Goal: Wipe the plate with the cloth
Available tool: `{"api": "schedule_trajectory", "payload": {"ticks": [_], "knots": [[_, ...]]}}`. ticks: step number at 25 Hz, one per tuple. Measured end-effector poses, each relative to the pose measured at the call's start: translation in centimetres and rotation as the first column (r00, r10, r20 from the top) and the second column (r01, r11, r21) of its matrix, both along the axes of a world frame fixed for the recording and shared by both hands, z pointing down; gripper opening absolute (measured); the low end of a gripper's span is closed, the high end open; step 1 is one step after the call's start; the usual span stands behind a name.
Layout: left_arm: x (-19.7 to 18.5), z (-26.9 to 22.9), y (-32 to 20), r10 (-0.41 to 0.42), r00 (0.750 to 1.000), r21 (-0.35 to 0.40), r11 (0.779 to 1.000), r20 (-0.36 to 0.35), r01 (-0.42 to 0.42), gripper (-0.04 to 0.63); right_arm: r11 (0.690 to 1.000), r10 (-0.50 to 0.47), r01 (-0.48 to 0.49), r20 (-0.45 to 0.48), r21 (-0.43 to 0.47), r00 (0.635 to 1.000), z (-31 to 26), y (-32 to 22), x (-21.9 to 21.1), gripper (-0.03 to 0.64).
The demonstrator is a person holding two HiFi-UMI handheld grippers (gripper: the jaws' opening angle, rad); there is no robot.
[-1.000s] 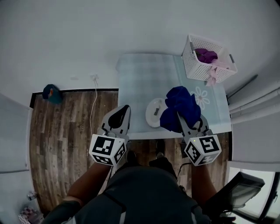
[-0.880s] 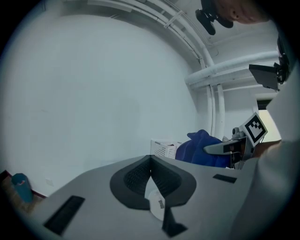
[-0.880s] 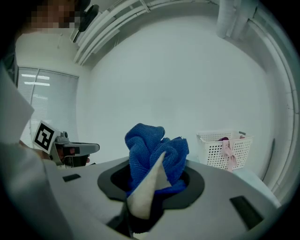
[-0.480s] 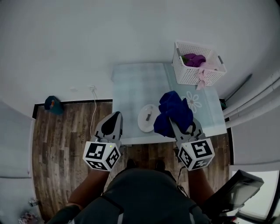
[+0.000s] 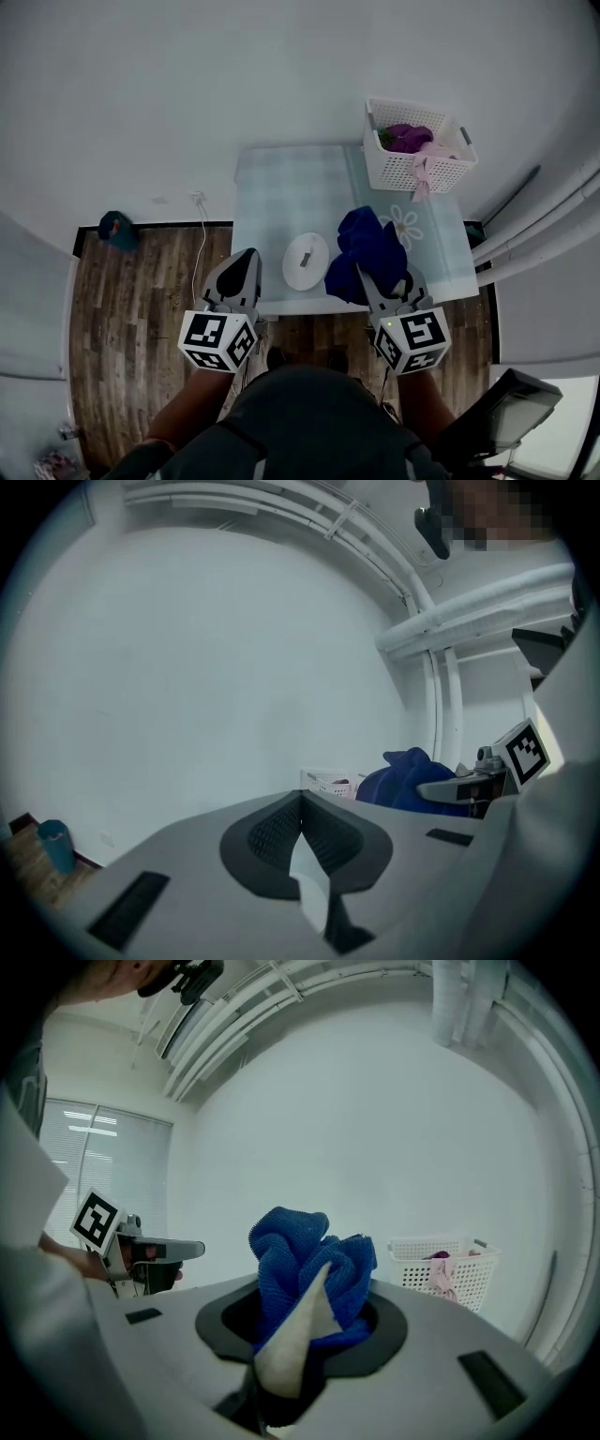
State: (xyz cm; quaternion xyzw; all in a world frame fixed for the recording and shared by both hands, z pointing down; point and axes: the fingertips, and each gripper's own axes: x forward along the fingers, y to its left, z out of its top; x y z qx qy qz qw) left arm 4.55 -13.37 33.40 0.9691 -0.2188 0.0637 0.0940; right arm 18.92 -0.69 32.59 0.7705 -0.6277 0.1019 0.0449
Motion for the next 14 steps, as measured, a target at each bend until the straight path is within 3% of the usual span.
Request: {"api": "schedule_trajectory", "payload": {"ticks": [9,14], "knots": [[0.4,-0.72,0.59,0.012,1.0,0.072,0.997,0.005,-0.012,0.008,1.0,0.004,-0.004,-0.01,0.01,1.0,-0.13,-0.22,0.56,0.153],[0.32,-0.41,0.71,-0.025,1.0,0.046,0.999,0.012,0.025,0.008,1.0,-0.022,0.022,-0.006,0.009,1.0,-0.1,-0.13,0.57,0.153]]}}
